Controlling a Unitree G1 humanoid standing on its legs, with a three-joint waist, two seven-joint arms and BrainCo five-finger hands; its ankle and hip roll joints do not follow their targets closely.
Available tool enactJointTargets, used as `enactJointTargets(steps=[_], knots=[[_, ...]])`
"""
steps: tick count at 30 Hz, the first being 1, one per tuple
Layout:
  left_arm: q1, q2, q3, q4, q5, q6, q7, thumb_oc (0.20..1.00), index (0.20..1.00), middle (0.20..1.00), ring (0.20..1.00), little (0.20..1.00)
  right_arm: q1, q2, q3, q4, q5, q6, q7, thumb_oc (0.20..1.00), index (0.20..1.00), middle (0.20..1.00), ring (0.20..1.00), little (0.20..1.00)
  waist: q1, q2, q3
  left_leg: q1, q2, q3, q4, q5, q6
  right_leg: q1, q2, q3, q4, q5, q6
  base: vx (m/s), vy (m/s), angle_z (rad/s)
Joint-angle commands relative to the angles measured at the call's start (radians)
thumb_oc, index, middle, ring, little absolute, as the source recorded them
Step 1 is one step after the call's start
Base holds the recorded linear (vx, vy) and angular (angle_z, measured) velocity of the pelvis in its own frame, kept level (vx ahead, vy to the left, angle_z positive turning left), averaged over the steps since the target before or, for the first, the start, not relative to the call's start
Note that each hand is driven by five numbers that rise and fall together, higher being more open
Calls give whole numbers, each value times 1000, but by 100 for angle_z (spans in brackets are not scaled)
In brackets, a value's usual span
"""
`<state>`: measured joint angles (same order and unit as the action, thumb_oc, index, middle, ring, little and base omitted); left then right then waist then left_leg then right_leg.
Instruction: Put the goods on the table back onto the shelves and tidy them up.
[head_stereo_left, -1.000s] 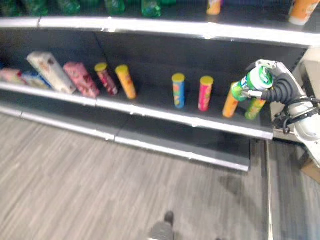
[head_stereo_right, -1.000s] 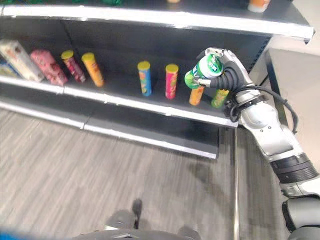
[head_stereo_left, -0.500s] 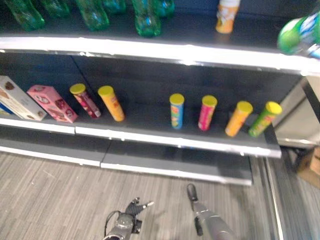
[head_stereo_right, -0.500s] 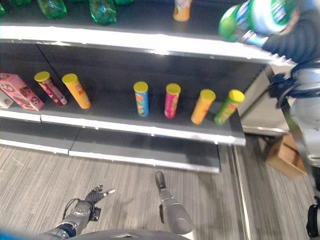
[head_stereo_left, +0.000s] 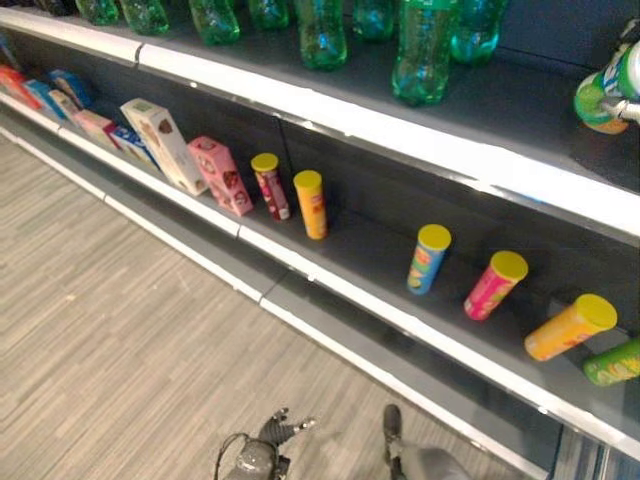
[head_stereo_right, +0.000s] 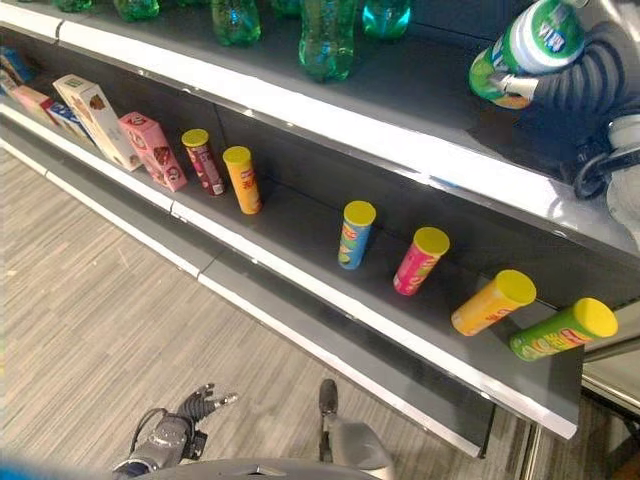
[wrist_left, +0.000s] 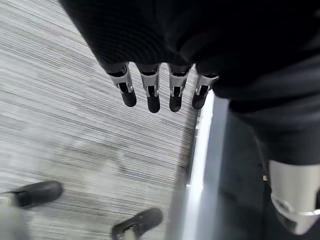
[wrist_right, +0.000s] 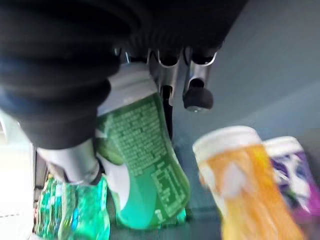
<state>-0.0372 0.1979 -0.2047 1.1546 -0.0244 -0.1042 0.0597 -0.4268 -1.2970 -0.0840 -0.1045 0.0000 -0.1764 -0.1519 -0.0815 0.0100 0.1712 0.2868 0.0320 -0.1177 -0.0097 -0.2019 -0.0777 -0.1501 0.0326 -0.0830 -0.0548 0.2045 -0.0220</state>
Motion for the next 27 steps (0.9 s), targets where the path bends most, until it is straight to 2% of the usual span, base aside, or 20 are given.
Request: enactJointTargets(steps=[1, 6, 11, 16, 17, 18, 19, 22, 27], knots=[[34, 66, -19, 10, 31, -13, 7, 1000, 1000, 1000, 1000, 1000, 20, 50, -38, -7, 2, -15, -15, 200, 200, 200, 200, 200, 0, -56, -78, -104, -12, 67, -11, 29, 16, 15, -65, 92, 80, -176, 136, 16, -10, -30], [57, 67, 2, 14, 39, -18, 9, 1000, 1000, 1000, 1000, 1000, 39, 65, -48, -31, -7, -25, -2, 200, 200, 200, 200, 200, 5, -51, -88, -77, -7, 101, -22, 27, 19, 26, -61, 99, 79, -177, 139, 18, -10, -15], [63, 69, 0, 13, 40, -22, 0, 1000, 1000, 1000, 1000, 1000, 23, 41, 2, -14, 47, -32, 49, 200, 200, 200, 200, 200, 10, -52, -91, -57, -2, 109, -37, 30, 17, 30, -59, 98, 88, -184, 138, 0, -9, -12], [63, 85, -22, -1, 34, -23, -18, 1000, 1000, 1000, 1000, 1000, -146, -15, 235, 89, 221, -38, 145, 200, 200, 200, 200, 200, 29, -61, -89, -59, 0, 108, -30, 36, 6, 33, -61, 94, 86, -192, 136, -15, -22, -16], [60, 93, -40, -6, 34, -25, -26, 1000, 1000, 1000, 1000, 1000, -235, -38, 337, 142, 270, -33, 173, 200, 200, 200, 200, 200, 37, -67, -87, -62, 1, 105, -24, 36, 1, 34, -61, 95, 86, -194, 136, -3, -20, 19], [61, 91, -36, -6, 34, -25, -26, 1000, 1000, 1000, 1000, 1000, -252, -37, 354, 147, 271, -35, 173, 200, 200, 200, 200, 200, 33, -65, -87, -62, 1, 105, -24, 36, 1, 34, -61, 95, 86, -194, 136, -6, -24, 26], [62, 96, -55, -14, 36, -27, -34, 1000, 1000, 1000, 1000, 1000, -324, -51, 431, 175, 318, -36, 198, 200, 200, 200, 200, 200, 37, -67, -86, -65, 2, 101, -21, 37, -4, 34, -60, 96, 84, -195, 135, -7, -11, 19], [62, 100, -63, -14, 34, -28, -38, 1000, 1000, 1000, 1000, 1000, -429, -58, 534, 232, 329, -35, 200, 200, 200, 200, 200, 200, 42, -68, -86, -66, 2, 100, -21, 38, -5, 33, -59, 98, 84, -196, 134, 4, -10, 14], [64, 101, -69, -2, 26, -31, -38, 1000, 1000, 1000, 1000, 1000, -610, -14, 700, 345, 318, -33, 198, 200, 200, 200, 200, 200, 50, -67, -84, -67, 1, 95, -22, 38, -5, 32, -56, 103, 87, -194, 132, 11, -10, 2]])
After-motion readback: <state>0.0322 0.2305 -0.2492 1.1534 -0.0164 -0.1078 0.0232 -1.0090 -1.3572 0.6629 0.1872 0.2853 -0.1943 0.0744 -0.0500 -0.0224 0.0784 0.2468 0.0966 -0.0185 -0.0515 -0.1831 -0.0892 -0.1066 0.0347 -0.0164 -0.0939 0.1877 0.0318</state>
